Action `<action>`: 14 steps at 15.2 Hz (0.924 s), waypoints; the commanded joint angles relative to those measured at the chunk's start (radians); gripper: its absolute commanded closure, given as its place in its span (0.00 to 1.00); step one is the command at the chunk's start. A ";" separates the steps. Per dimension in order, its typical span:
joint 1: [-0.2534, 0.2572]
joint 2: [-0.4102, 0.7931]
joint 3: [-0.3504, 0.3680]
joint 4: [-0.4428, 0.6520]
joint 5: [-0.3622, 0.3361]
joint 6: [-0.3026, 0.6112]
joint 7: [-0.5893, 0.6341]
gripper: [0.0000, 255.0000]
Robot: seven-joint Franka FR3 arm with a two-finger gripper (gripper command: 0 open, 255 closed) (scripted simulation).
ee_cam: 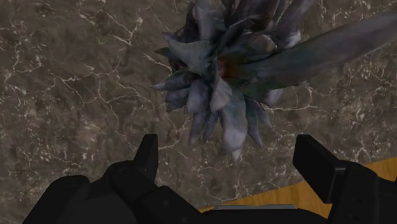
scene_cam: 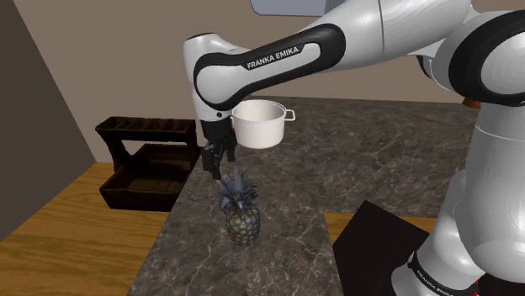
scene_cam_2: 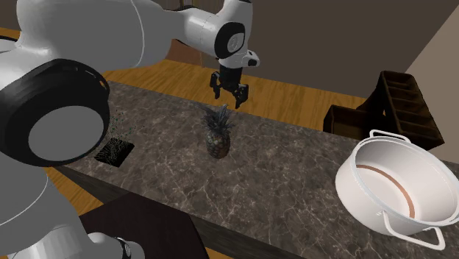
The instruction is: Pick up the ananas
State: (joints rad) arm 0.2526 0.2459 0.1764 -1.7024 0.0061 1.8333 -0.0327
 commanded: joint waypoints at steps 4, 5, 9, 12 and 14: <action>0.001 0.022 -0.001 -0.040 -0.003 0.061 -0.002 0.00; 0.001 0.024 -0.001 -0.045 -0.003 0.068 -0.002 0.00; 0.001 0.025 -0.001 -0.044 -0.004 0.068 -0.001 1.00; 0.001 0.024 -0.001 -0.045 -0.004 0.069 -0.001 1.00; 0.001 0.025 -0.001 -0.045 -0.004 0.069 -0.001 1.00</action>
State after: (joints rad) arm 0.2537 0.2698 0.1758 -1.7461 0.0028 1.9029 -0.0340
